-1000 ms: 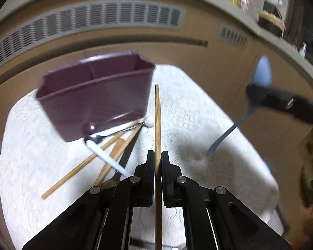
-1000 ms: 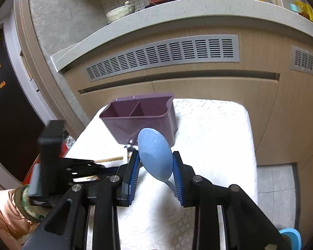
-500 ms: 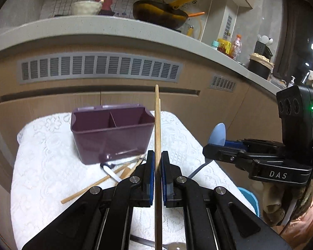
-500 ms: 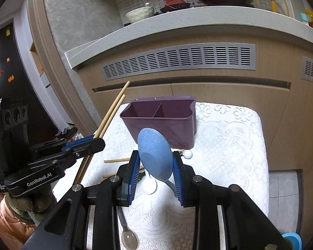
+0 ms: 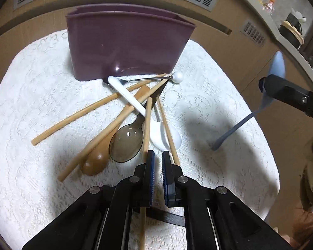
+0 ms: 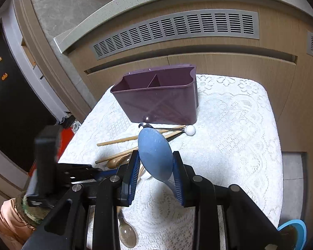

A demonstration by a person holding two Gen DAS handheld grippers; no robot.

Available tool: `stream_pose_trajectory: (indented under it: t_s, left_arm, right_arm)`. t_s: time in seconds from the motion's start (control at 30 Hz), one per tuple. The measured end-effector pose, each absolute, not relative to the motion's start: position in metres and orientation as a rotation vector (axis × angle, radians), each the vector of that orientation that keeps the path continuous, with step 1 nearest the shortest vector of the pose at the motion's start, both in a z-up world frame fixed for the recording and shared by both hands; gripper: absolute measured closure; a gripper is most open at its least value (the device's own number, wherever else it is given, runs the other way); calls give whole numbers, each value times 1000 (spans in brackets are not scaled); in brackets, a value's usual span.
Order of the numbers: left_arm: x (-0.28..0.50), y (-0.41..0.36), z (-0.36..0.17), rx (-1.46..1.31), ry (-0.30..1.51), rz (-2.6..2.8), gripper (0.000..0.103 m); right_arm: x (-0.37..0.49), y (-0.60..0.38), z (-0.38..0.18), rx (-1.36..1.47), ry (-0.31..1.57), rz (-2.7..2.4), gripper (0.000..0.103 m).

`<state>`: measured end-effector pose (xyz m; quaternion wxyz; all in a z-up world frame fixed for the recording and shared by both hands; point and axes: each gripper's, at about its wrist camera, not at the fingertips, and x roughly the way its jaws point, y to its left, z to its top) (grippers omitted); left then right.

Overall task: Organize utensils
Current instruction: 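Lift the chopstick with the left gripper while the right raises the blue spoon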

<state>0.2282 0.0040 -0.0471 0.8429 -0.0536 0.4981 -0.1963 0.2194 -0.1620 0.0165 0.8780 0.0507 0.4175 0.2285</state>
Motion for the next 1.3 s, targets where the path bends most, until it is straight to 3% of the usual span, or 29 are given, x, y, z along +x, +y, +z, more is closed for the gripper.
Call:
stream_pose_trajectory:
  t_s: [0.47,0.57,0.67,1.0,1.17,1.3]
  left_arm:
    - [269,-27,-58,-58,1153,-328,89]
    - [272,-31,-56,-39,1121,-309,98]
    - [261,-26,-46,-55,1060,-333,99]
    - [206,6,94,-111,615,-405,98]
    - [214,17,190,-84,333,-412,98]
    - [232,28,232,-100,178,-388,98]
  right_arm:
    - [223,-165,14,107,855,481,74]
    - [222,-165,15,102,848,481,74]
    - [218,-166,17,88,836,478,74]
    - [199,-177,61,118,719,511,75]
    - [202,-177,140,80,551,523,75]
    - [219,-169,203,60,402,515,75]
